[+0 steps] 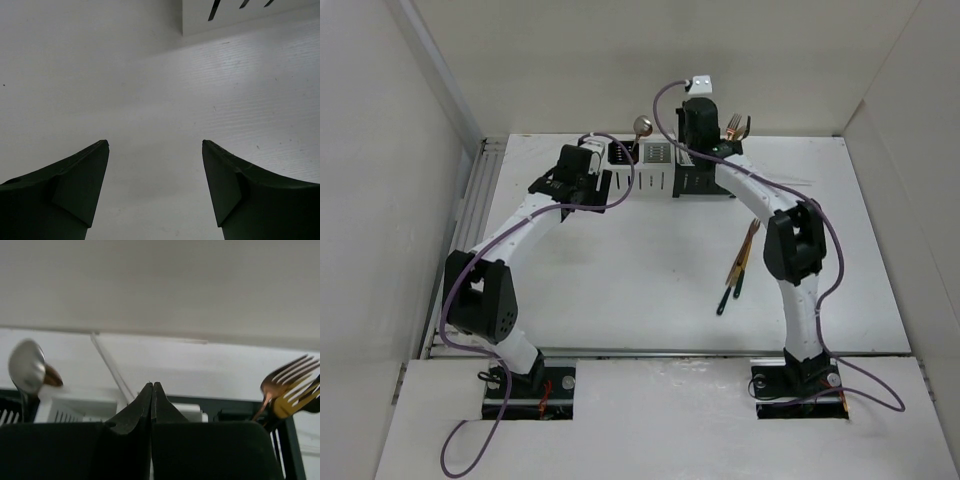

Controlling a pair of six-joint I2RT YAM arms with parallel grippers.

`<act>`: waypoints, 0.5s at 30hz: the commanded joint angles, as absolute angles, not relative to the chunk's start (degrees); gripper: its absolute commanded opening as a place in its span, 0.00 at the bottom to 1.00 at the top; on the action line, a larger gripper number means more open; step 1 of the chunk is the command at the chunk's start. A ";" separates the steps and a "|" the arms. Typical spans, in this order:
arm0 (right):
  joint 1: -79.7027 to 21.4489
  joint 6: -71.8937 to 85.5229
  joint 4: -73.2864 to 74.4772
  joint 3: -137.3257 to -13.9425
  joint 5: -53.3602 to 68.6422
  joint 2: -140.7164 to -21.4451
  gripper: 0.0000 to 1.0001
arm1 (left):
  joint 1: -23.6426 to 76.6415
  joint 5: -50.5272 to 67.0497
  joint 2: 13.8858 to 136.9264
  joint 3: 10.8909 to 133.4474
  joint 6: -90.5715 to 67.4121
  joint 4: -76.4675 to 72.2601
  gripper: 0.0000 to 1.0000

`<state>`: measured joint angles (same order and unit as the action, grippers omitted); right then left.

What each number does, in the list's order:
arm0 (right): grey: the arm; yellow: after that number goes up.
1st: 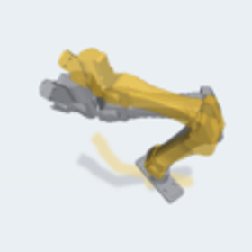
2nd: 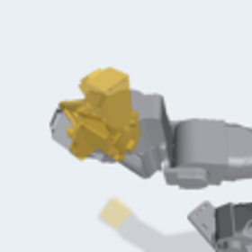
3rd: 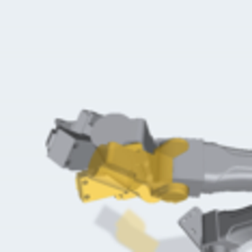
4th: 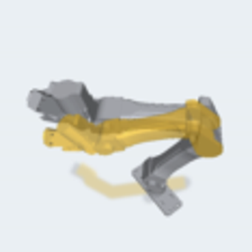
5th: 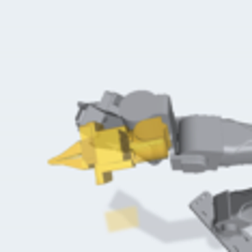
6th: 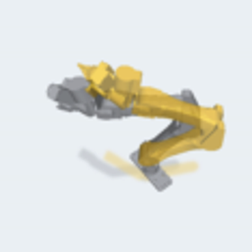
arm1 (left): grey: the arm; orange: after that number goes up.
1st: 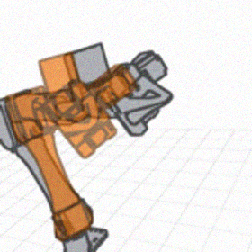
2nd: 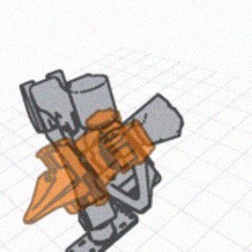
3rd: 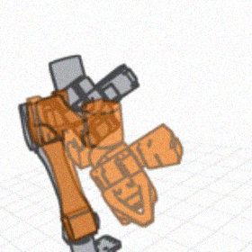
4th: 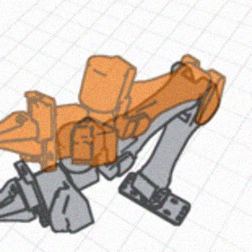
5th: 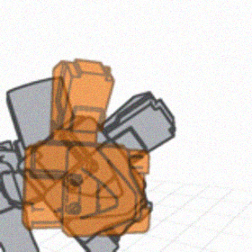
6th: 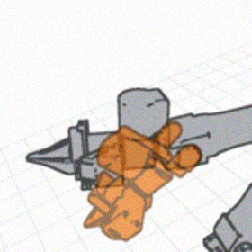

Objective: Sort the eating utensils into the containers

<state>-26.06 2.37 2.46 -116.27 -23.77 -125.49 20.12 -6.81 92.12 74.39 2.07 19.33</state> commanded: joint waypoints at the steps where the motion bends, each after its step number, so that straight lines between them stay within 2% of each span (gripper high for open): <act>1: -26.29 3.77 -1.67 -112.35 -24.70 -114.64 0.00 | 19.78 -8.35 92.10 77.17 2.46 20.39 0.73; 4: -23.05 7.90 -0.97 -103.23 -23.92 -108.83 0.00 | 19.78 -8.35 92.72 77.17 2.46 19.86 0.73; 6: -20.14 11.94 0.69 -100.47 -21.11 -103.81 0.20 | 19.78 -8.35 92.72 77.17 2.46 19.86 0.73; 9: -11.63 16.24 7.18 -100.10 -12.77 -101.87 0.60 | 19.78 -7.82 93.34 77.70 2.99 19.86 0.73; 11: -4.68 18.53 18.03 -106.74 -8.18 -104.57 0.69 | 19.78 -7.82 93.86 77.70 2.99 19.86 0.73; 12: -2.66 20.63 22.11 -109.75 -8.17 -109.20 0.76 | 19.78 -7.82 93.87 77.70 2.99 19.86 0.73; 13: -0.81 21.52 26.06 -113.08 -8.17 -111.94 0.78 | 19.78 -7.82 93.87 77.70 2.99 19.86 0.73; 15: 3.68 22.76 35.62 -122.58 -10.54 -117.74 0.92 | 19.78 -7.82 94.39 78.31 2.99 19.86 0.73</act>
